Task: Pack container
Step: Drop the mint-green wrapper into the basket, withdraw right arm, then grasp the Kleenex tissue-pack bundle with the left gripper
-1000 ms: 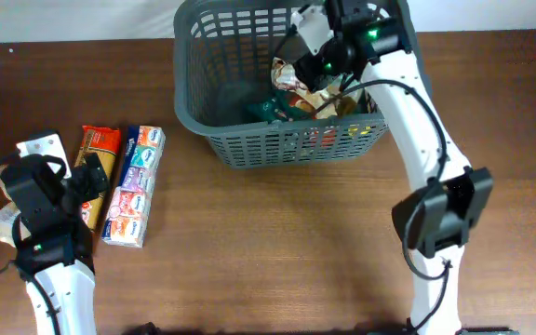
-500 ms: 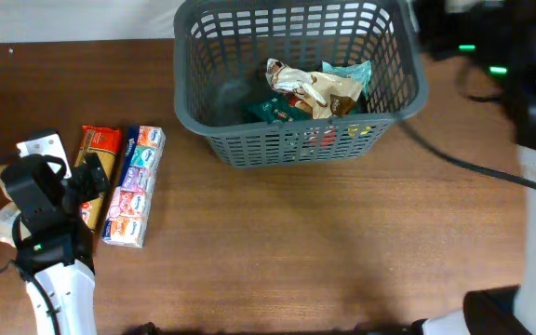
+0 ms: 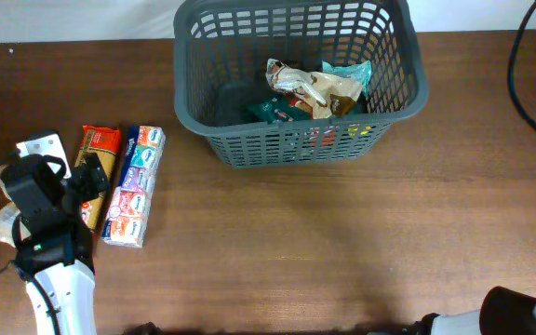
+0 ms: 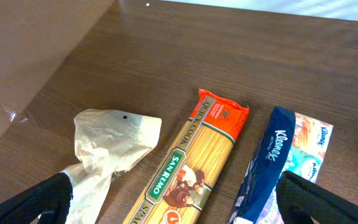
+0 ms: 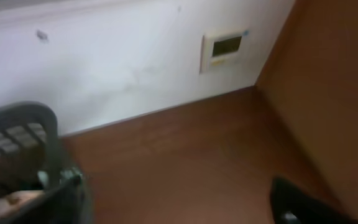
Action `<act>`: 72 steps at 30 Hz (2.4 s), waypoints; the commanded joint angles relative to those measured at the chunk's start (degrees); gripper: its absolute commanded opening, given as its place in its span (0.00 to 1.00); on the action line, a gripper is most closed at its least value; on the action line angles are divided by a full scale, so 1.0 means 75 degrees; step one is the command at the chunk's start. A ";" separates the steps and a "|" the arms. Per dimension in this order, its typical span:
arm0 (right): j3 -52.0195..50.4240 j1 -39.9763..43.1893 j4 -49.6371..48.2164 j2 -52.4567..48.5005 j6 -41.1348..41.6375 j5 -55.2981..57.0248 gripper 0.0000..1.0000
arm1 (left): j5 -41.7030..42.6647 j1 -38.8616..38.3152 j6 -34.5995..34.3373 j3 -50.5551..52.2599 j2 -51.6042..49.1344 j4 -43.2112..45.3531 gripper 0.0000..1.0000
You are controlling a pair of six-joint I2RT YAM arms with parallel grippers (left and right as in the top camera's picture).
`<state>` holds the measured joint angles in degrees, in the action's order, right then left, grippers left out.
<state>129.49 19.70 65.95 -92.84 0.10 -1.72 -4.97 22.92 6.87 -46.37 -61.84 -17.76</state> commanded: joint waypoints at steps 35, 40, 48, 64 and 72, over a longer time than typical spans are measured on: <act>-0.0775 0.0079 -0.0157 0.0058 0.0052 -0.0143 0.99 | 0.2352 0.0009 0.1052 -0.5540 -0.3783 -0.6505 0.99; -0.0775 0.0079 -0.0157 0.0058 0.0052 -0.0143 0.99 | 0.2154 -0.0423 0.1737 -0.5654 -0.4803 -0.6519 0.99; -0.0775 0.0079 -0.0157 0.0058 0.0052 -0.0143 0.99 | 0.0650 -0.1734 0.1813 -0.5654 -0.5960 -0.6315 0.99; -0.0775 0.0079 -0.0157 0.0058 0.0052 -0.0143 0.99 | -0.0061 -0.1993 0.0973 -0.5636 -0.7653 -0.6094 0.99; -0.0775 0.0079 -0.0157 0.0058 0.0052 -0.0143 0.99 | -0.0061 -0.1993 0.0918 -0.5581 -0.8061 -0.6123 0.43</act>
<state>123.72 19.86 64.90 -92.95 0.03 -2.50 -5.19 7.84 14.50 -87.99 -120.88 -63.59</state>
